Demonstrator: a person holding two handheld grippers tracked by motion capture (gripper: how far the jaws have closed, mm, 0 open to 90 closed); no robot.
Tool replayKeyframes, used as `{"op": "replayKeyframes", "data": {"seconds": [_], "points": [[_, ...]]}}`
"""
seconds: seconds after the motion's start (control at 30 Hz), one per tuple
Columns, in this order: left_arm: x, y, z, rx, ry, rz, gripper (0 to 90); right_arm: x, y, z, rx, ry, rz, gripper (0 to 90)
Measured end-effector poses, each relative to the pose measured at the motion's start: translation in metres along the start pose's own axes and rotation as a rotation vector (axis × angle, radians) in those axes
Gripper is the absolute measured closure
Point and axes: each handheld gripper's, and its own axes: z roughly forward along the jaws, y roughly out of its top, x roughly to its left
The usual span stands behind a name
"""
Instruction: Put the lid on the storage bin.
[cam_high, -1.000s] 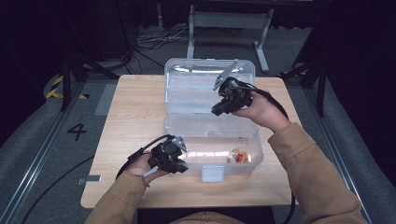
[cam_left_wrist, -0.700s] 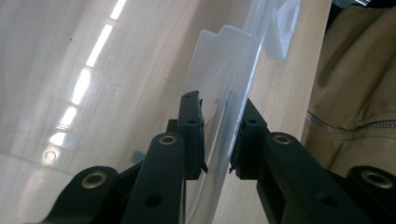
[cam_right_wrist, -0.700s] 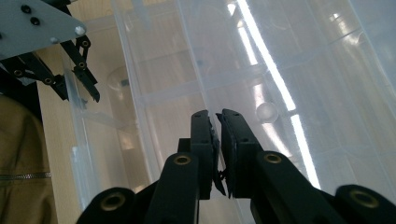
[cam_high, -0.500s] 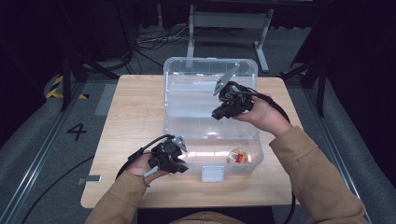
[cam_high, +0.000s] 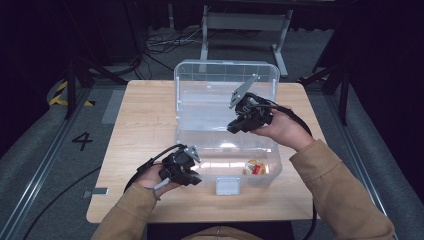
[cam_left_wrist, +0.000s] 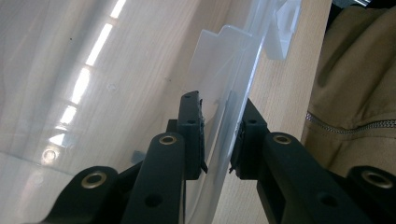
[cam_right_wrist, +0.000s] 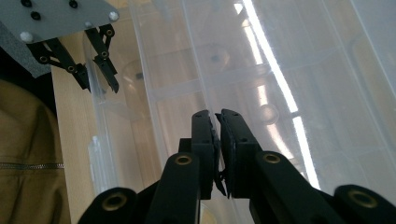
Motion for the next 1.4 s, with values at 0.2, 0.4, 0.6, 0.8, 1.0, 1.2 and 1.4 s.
{"op": "replayKeyframes", "data": {"seconds": [0.2, 0.4, 0.6, 0.8, 1.0, 1.2, 1.4], "points": [[0.000, 0.000, 0.000, 0.001, 0.001, 0.002, 76.9, 0.003, -0.002, 0.001, -0.014, 0.003, -0.014, 84.7], [0.000, 0.000, 0.000, 0.000, 0.002, 0.001, 76.9, 0.009, -0.005, 0.001, -0.014, -0.001, -0.025, 84.8], [0.000, 0.000, 0.000, 0.000, 0.002, 0.000, 76.9, 0.015, -0.007, 0.002, -0.013, 0.002, -0.039, 84.9], [0.000, 0.000, 0.000, 0.002, 0.002, 0.003, 76.9, 0.019, -0.009, 0.002, -0.005, 0.002, -0.038, 84.9], [0.000, 0.000, 0.000, 0.001, 0.001, 0.002, 76.9, 0.022, -0.012, 0.004, -0.014, 0.014, -0.052, 84.9], [0.000, 0.000, 0.000, 0.000, 0.003, 0.000, 76.9, 0.025, -0.013, 0.005, -0.008, 0.021, -0.057, 84.9], [0.000, 0.000, 0.000, -0.004, 0.002, -0.005, 76.9, 0.026, -0.014, 0.007, -0.018, 0.024, -0.064, 85.0]]}}
